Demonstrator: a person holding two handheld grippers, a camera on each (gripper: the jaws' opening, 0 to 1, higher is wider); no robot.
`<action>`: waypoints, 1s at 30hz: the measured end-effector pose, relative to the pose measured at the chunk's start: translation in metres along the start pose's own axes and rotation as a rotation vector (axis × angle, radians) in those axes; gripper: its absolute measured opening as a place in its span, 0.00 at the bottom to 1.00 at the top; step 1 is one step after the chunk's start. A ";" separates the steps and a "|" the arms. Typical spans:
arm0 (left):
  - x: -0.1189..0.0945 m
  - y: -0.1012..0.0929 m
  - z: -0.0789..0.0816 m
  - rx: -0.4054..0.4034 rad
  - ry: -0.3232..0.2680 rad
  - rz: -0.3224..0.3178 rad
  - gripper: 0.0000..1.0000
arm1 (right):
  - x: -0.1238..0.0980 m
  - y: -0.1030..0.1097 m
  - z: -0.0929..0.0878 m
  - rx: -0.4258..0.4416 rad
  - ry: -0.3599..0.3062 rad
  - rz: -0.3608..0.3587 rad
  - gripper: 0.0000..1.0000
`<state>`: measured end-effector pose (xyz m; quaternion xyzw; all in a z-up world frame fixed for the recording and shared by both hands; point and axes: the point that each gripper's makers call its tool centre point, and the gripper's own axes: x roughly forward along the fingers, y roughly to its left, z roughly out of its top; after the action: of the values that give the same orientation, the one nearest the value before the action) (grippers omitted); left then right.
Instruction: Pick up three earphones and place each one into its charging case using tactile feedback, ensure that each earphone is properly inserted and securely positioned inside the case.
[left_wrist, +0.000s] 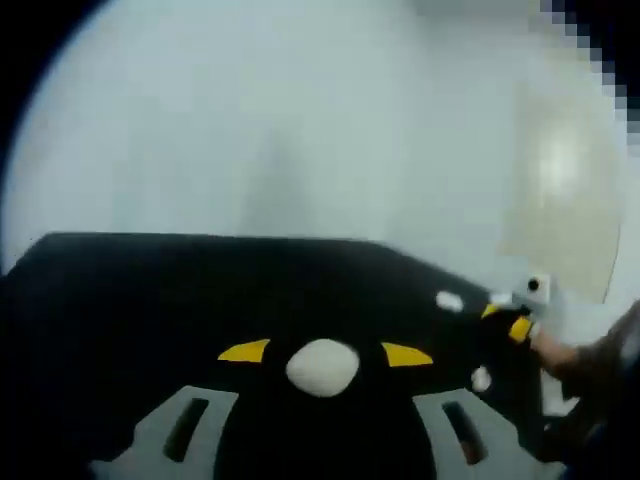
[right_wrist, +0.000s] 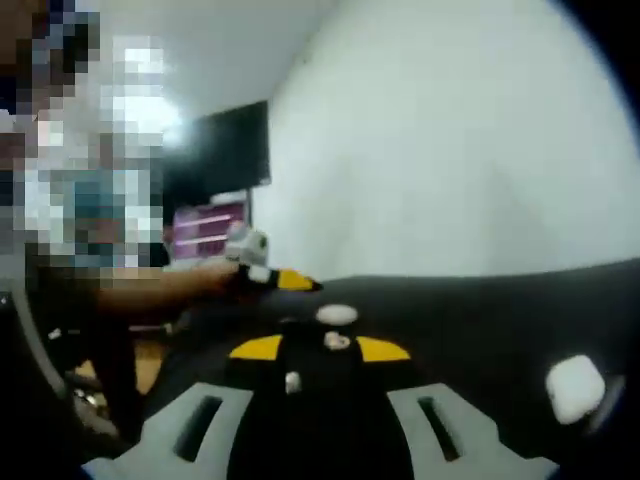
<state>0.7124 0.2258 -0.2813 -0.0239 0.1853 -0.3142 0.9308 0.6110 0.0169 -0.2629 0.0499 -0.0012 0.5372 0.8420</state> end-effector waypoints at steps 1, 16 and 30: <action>0.004 0.005 -0.002 0.055 0.026 0.026 0.36 | 0.000 0.000 0.000 -0.001 0.003 0.000 0.28; 0.041 -0.008 -0.024 0.148 0.147 -0.047 0.34 | 0.000 -0.001 0.002 0.009 -0.002 0.005 0.28; -0.006 -0.037 0.031 0.399 -0.111 0.054 0.33 | 0.002 -0.002 0.003 0.021 -0.012 -0.003 0.28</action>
<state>0.6982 0.1972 -0.2447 0.1488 0.0683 -0.3176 0.9340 0.6142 0.0174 -0.2598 0.0623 -0.0006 0.5355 0.8423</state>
